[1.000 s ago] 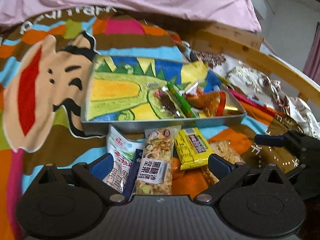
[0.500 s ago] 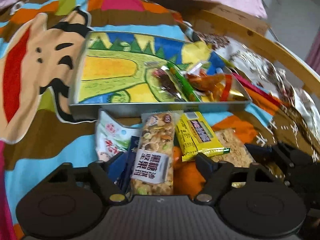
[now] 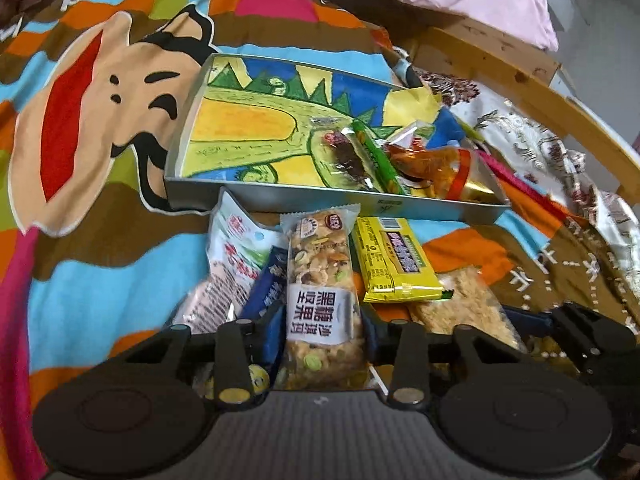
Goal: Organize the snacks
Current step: 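Grasp the nut bar with the left gripper while the right grasps the rice crisp bag, then lift both held snacks and carry them over the tin tray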
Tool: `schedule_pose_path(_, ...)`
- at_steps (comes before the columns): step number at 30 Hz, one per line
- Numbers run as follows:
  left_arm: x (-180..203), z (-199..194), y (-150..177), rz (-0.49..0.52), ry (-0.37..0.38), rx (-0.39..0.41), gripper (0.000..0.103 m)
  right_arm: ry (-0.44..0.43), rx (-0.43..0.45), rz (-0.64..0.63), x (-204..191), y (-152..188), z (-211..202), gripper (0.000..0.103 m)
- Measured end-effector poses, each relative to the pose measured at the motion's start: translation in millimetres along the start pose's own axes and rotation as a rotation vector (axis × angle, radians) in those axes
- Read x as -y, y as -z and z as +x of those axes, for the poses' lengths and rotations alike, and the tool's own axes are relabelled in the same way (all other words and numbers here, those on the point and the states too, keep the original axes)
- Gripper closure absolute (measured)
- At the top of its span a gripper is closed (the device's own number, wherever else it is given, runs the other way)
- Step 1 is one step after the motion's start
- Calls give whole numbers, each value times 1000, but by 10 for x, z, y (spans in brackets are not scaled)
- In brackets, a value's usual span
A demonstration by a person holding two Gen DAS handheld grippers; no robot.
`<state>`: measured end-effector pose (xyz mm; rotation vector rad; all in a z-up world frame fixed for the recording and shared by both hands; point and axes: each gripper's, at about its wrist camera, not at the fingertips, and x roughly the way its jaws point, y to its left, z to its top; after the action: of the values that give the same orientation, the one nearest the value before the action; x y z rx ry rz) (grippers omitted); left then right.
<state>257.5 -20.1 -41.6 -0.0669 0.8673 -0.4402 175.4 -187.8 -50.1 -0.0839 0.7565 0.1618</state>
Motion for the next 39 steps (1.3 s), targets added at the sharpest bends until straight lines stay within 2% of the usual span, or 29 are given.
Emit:
schedule_pose_path(2,5,54,-45,-2,-22,2,48,3,-1,5,-11,-8,44,4)
schedule_pose_path(4,17,115,-100,4,-31,-2,47,2,7,4,-21,-16,69,5)
schedule_pose_path(7,14,182,-157,5,-31,-14,48,5,22,-9,-31,-11,71,15)
schedule_pose_path(9,7,195,-158,-5,-28,-17,60,10,41,-14,-28,14,39,19)
schedule_pose_path(11,4,186,-137,-17,-27,-12,61,5,47,-17,-19,43,11,20)
schedule_pose_path(15,97,97,-32,-5,-103,8,62,5,46,-28,-36,102,-73,21)
schedule_pose_path(18,153,-12,96,-24,-127,33,62,13,54,-57,-77,145,-148,22)
schedule_pose_path(29,347,-305,460,-77,-137,158,63,68,167,-365,-265,485,-603,22)
schedule_pose_path(33,452,-416,515,-47,-144,195,63,99,198,-396,-272,507,-706,22)
schedule_pose_path(39,501,-589,473,-81,-122,249,63,135,276,-460,-335,479,-832,22)
